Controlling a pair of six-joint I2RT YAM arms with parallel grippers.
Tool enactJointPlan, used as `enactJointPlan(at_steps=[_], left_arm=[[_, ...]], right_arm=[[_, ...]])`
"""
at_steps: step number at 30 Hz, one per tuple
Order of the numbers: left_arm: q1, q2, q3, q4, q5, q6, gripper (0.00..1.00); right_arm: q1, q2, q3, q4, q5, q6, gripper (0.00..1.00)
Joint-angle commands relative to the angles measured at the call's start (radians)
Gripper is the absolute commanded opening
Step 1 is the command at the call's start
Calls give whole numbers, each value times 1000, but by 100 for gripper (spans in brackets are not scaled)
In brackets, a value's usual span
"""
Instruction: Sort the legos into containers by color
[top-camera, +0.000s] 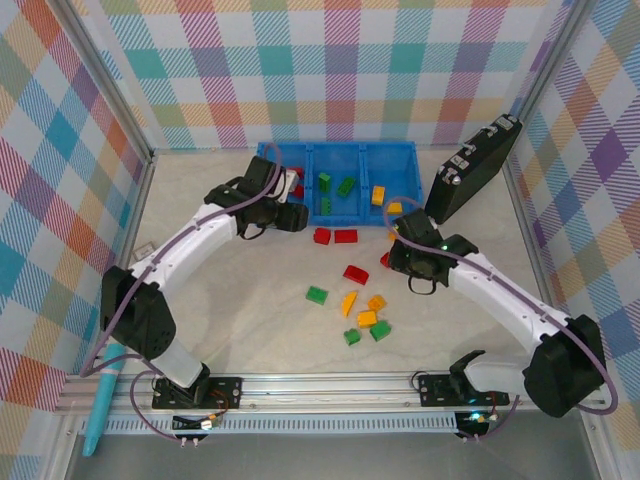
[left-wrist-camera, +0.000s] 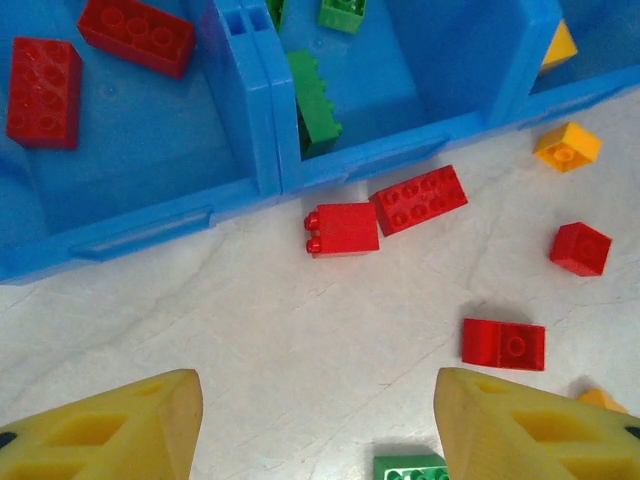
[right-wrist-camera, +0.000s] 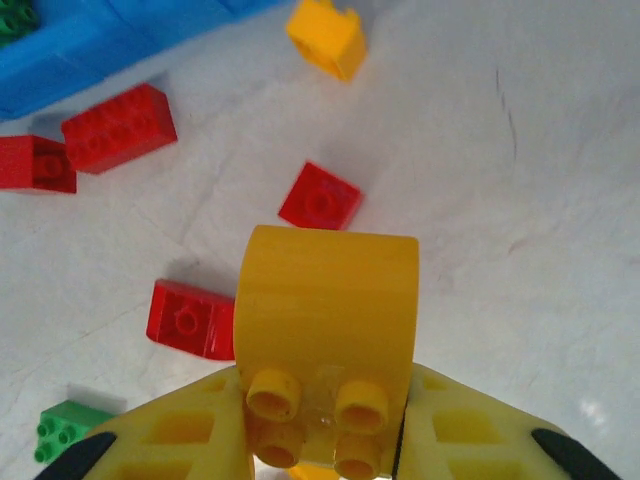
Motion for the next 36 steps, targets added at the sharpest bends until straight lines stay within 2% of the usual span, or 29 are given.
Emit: enactJointPlan(at_steps=[1,7,13,20,27,31,33,36], left_arm=[[-24,-52,-35,-10,-9,-43,63],[-84,-90,-90,-28,-14,-91,64],[-179,-108,-145,-21,-24,-164,66],[-289,-82,-165,-22,-34,-250,70],[-351,-71,-190,-56,-60,-326,71],[-357,-76,-253,-116,-88,-440,72],[-358,-66,-287,-137,-101,-512,76],[-357,-87,-358,-77,-93,-649,79]], right_arm=[[-19,34,74,32,99,-229,26],[-90,129,190,205,92,-413,26],[-169,301,338,353,-14,-544,26],[-208,564,558,378,-74,-650,26],[-248,768,713,376,-127,-656,26],[-255,854,785,356,-144,-656,29],[-256,882,807,354,-144,-656,31],[-259,910,826,351,-148,-651,34]])
